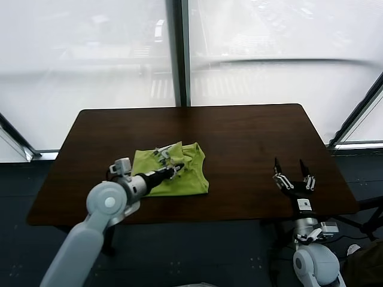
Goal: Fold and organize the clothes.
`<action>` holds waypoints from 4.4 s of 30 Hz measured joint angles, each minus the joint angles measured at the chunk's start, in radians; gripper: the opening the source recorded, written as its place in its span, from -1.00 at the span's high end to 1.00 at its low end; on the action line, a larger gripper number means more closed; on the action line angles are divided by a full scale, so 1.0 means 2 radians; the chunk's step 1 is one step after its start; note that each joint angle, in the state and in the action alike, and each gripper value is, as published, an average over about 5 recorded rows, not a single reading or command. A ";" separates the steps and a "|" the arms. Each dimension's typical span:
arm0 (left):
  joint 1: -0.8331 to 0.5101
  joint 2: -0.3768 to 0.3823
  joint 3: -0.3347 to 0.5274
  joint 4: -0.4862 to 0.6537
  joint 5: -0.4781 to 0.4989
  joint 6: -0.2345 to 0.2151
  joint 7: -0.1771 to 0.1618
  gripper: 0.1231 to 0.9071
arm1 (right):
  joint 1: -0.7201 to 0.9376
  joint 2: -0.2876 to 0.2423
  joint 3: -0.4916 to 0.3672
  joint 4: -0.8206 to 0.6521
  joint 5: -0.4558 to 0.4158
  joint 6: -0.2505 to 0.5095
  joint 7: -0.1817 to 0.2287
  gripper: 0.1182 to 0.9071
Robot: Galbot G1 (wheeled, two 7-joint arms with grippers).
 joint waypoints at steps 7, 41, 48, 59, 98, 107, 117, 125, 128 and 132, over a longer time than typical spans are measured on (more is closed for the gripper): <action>-0.004 -0.019 0.013 0.015 0.022 0.000 0.002 0.83 | -0.004 0.005 0.003 0.002 -0.003 0.000 0.000 -1.00; 0.028 -0.069 -0.011 -0.093 0.074 0.000 0.038 -1.00 | 0.082 -0.102 -0.128 0.010 -0.038 -0.169 0.020 -1.00; 0.049 -0.011 -0.082 -0.129 0.120 0.000 0.063 -1.00 | 0.167 -0.107 -0.213 -0.020 0.010 -0.255 0.018 -1.00; 0.110 0.012 -0.169 -0.149 0.152 -0.016 0.063 -1.00 | 0.284 -0.072 -0.287 -0.123 0.003 -0.249 0.004 -1.00; 0.168 -0.009 -0.218 -0.135 0.182 -0.026 0.064 -1.00 | 0.321 -0.029 -0.278 -0.181 0.123 -0.266 0.012 0.93; 0.171 -0.017 -0.214 -0.129 0.195 -0.027 0.067 -1.00 | 0.271 -0.073 -0.277 -0.113 0.120 -0.291 0.038 -0.15; 0.177 -0.022 -0.212 -0.131 0.204 -0.028 0.068 -1.00 | 0.270 -0.060 -0.300 -0.104 0.106 -0.296 0.042 -0.99; 0.188 -0.024 -0.220 -0.137 0.209 -0.030 0.073 -1.00 | 0.284 -0.039 -0.317 -0.124 0.089 -0.301 0.049 -1.00; 0.191 -0.024 -0.221 -0.138 0.210 -0.030 0.073 -1.00 | 0.284 -0.037 -0.319 -0.126 0.084 -0.302 0.050 -0.89; 0.193 -0.024 -0.222 -0.138 0.212 -0.031 0.074 -1.00 | 0.284 -0.039 -0.317 -0.125 0.083 -0.306 0.052 -0.37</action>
